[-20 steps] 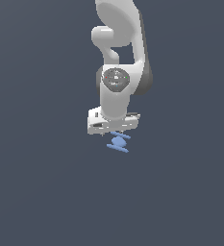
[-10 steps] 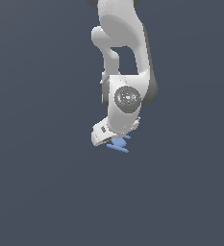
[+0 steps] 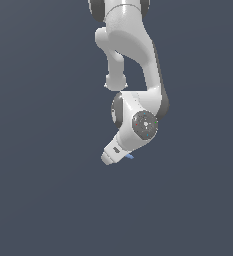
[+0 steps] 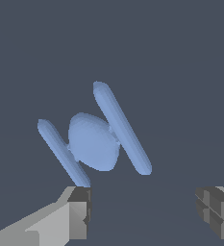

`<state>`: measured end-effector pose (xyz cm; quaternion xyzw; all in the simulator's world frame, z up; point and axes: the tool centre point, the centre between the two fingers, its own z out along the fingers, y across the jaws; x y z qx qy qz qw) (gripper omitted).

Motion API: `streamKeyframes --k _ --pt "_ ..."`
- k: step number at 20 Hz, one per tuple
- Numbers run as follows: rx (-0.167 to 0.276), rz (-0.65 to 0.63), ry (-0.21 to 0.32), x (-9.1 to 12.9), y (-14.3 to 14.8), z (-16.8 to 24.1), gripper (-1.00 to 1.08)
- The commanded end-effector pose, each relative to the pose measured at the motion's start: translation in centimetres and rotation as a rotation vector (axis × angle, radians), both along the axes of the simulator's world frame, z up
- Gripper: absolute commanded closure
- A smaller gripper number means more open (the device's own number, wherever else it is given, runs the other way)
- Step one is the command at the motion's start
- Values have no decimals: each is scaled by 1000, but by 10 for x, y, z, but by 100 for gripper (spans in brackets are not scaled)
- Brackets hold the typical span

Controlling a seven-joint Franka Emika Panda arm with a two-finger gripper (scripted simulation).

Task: Pick up the object and move it to a goal position.

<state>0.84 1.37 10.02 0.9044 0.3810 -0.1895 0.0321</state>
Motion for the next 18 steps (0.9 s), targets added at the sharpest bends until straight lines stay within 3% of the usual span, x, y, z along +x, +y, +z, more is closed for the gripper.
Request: streamKeyframes --k 1,12,18 --pt "-1 77 43 1 0 -6 -60" --pt "7 378 241 4 -2 -31 -60" --pt "16 485 324 4 -4 -40 -60"
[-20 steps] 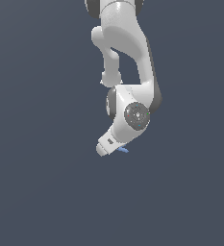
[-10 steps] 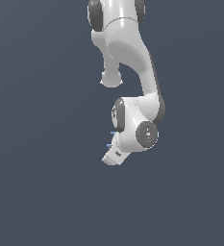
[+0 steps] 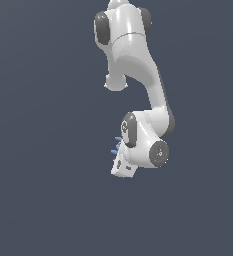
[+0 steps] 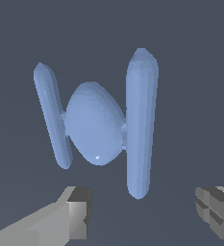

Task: Pick up the object and move it to a goal position.

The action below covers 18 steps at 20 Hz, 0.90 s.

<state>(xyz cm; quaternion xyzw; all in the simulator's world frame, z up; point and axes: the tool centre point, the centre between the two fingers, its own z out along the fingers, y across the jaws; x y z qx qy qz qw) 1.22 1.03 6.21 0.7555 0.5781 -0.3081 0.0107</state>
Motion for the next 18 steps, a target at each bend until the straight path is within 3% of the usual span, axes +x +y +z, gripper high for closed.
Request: streamKeyframes --k 1,8,18 --pt "2 38 31 0 -1 -3 -60" --pt "6 92 78 0 -2 -7 -60" --pt "7 95 80 -4 -6 -14 -60"
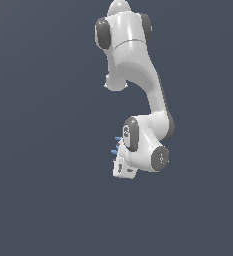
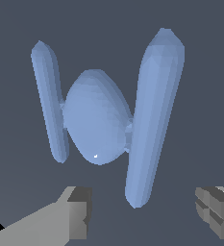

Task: Pick up the object and move it to a goal position.

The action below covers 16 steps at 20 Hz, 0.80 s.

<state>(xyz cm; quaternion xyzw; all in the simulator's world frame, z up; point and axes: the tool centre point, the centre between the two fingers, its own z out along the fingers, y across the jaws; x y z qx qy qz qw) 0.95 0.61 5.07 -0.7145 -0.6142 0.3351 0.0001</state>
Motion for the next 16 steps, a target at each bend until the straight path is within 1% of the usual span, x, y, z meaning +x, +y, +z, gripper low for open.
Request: streamKeyframes --k 1,7,13,14,16 --pt "0 1 1 -3 -2 -5 -60" --pt "1 2 3 -12 -9 -17 -60" --pt "0 3 3 -12 -11 -20 -60" --pt "0 3 3 -12 -11 -20 108" --pt "0 3 3 -12 -11 -20 108"
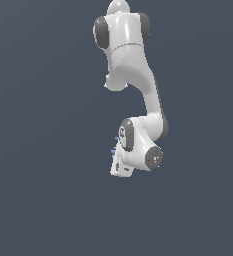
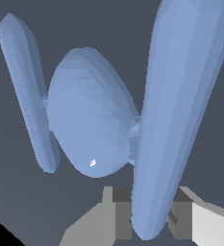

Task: Pick up the object and move it to a goal position.

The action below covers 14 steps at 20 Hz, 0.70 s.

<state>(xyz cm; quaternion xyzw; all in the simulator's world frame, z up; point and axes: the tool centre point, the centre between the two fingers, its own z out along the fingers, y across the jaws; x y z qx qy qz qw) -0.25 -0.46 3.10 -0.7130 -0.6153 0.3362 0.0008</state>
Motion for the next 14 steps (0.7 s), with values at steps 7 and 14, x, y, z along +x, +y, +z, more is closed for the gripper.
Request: streamKeyframes --k 7,14 --pt "0 0 0 0 0 0 108" --pt "0 0 0 -2 -4 8 108"
